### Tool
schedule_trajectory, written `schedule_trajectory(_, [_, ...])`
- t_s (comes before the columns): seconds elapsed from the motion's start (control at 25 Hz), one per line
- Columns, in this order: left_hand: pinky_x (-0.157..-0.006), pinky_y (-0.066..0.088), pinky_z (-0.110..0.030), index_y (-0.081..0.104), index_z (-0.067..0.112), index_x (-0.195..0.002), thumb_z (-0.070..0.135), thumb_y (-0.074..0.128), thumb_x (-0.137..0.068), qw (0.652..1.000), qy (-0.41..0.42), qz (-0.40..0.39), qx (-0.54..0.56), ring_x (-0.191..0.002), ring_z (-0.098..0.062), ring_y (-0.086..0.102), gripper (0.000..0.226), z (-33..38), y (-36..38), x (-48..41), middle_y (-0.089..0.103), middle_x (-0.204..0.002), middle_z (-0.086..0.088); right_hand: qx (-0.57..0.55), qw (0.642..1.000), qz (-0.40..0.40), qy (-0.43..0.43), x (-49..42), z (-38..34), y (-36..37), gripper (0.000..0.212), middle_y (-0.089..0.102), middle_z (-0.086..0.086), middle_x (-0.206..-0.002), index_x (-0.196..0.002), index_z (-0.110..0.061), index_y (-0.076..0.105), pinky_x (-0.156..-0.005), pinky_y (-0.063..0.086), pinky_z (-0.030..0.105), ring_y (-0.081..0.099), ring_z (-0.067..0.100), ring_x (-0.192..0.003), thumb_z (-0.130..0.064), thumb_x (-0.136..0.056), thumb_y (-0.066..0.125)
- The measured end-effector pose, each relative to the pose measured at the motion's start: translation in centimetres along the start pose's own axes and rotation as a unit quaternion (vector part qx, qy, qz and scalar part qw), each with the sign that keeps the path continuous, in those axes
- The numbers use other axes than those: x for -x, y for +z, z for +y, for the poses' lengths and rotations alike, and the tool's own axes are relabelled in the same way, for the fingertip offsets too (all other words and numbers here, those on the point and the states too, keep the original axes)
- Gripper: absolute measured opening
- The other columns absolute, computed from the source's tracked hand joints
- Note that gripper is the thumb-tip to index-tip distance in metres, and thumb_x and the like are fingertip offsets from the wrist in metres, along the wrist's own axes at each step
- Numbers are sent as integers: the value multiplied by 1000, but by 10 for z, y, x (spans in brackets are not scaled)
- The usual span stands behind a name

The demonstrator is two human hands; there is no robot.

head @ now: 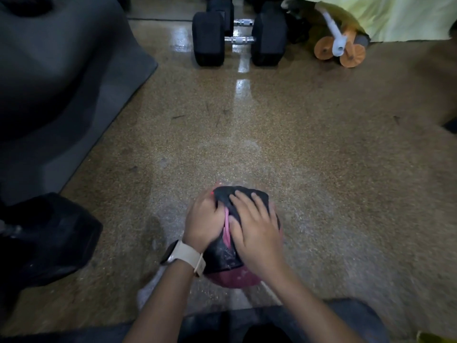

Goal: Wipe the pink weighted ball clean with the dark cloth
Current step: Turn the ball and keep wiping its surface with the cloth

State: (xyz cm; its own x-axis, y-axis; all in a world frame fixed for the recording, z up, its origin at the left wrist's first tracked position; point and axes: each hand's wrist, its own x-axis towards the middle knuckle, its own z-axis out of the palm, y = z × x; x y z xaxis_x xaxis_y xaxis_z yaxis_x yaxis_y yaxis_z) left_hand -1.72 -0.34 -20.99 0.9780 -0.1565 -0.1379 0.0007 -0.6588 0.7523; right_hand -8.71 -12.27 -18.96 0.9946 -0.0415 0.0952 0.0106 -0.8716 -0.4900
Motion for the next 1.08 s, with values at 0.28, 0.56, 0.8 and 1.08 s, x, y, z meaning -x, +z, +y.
schedule_trajectory(0.28, [-108,46,-40,70,34,-127,49,39,-95,998,-40,50,23,-127,-21,60,46,16,13,-5,67,-135,7,1,992,7,126,-26,6,-2,50,58,2,-132,-127,-21,55,-105,34,50,48,27,-128,-44,-95,24])
schedule_trajectory(0.56, [-107,44,-33,72,31,-125,30,49,-102,994,-68,78,40,-131,-18,58,33,19,14,1,65,-139,10,-83,984,-24,158,-41,20,-8,43,58,2,-131,-124,-22,57,-104,36,45,47,27,-129,-38,-97,27])
schedule_trajectory(0.8, [-95,54,-43,71,38,-115,48,43,-98,987,-115,82,73,-115,-27,67,35,14,10,-5,74,-122,5,8,998,36,45,38,-12,3,53,34,-6,-155,-147,-25,36,-117,13,46,22,21,-146,-42,-98,23])
schedule_trajectory(1.08, [-103,51,-47,72,36,-121,53,33,-90,982,-144,100,62,-124,-28,62,52,18,13,-1,70,-132,5,-7,988,-19,153,-61,11,-4,47,60,5,-127,-121,-17,57,-101,39,48,52,30,-122,-39,-96,24])
